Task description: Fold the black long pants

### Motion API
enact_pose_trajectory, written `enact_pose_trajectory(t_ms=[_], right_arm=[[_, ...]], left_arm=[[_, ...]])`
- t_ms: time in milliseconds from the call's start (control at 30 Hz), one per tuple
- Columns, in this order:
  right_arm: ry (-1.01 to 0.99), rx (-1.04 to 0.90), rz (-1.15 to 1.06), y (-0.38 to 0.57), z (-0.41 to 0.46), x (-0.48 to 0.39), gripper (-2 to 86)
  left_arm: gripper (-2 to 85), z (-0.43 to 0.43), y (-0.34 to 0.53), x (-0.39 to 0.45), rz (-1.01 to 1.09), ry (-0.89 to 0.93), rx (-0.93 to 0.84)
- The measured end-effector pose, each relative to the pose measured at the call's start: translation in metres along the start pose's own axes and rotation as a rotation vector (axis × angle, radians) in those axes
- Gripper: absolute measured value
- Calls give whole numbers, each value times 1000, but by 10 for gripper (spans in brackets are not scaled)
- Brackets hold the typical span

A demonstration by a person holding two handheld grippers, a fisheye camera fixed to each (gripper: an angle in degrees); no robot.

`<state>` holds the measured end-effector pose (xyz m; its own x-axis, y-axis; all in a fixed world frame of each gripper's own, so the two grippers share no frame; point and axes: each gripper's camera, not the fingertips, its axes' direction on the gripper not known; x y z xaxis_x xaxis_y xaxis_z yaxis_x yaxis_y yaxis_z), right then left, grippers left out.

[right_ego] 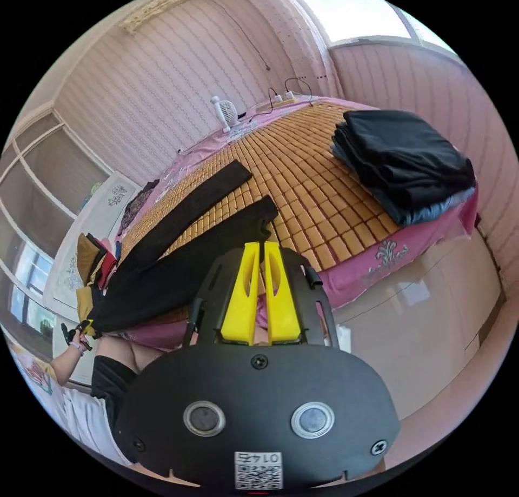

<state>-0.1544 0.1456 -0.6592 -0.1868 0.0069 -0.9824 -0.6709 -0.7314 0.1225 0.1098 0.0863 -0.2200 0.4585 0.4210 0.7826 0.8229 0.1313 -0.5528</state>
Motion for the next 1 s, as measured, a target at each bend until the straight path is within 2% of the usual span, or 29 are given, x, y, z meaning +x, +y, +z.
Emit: enact_pose_trajectory(t_ms=[233,400,533,600,733,833,967,1000], right_arm=[[59,39,-191,-87,-1,-61,7],[79,69,-289,-187,37,-118,12],[46,7,-240,-269,98,-152,22],[9,-17,-129,-307,144,-163,54],[85,-89,-57,-313,199,-169,100],[239,-180,-98,-290,226,-159,128],[377,-359,-184,-256,252,-142,110],[367,-295,-216,-247,246,-144,88]], left_arm=[[-4,-12,-22,52,143,-12,74],[-4,-2,-75,106,218,21,139],[6,31,-124,144,214,-25,183],[33,63,-147,164,121,-89,224],[53,102,-159,183,16,-142,196],[45,114,-151,210,152,-168,178],[18,152,-120,243,378,-246,-36],[11,168,-110,248,404,-290,-108]])
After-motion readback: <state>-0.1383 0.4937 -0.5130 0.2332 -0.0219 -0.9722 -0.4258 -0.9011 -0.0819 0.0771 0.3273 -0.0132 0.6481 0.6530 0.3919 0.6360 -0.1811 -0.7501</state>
